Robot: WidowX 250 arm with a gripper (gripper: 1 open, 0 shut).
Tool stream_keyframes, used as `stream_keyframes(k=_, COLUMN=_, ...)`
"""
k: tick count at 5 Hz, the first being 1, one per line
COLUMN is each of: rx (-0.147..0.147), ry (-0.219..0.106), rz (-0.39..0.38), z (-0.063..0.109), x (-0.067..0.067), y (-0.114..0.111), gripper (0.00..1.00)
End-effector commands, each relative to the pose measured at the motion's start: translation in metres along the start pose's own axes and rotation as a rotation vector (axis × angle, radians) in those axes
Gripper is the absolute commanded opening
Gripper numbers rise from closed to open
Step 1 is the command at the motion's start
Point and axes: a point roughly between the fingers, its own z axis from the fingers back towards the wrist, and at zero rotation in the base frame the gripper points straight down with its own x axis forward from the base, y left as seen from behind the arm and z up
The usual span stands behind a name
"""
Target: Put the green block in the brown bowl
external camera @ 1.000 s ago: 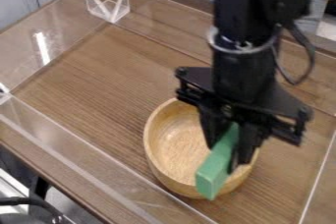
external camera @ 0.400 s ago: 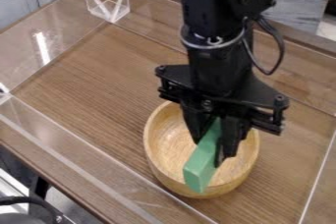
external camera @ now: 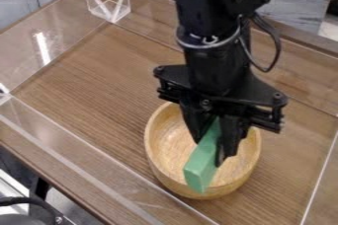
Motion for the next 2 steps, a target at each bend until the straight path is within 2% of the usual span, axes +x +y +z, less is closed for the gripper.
stream_keyframes(k=1, rx=-0.021, ry=-0.042, rz=0.004, z=0.0086, x=0.0073, y=-0.0006, gripper=0.00)
stream_keyframes(k=2, rx=-0.025, ry=-0.042, rz=0.005, z=0.0080, x=0.0089, y=0.0006, gripper=0.00)
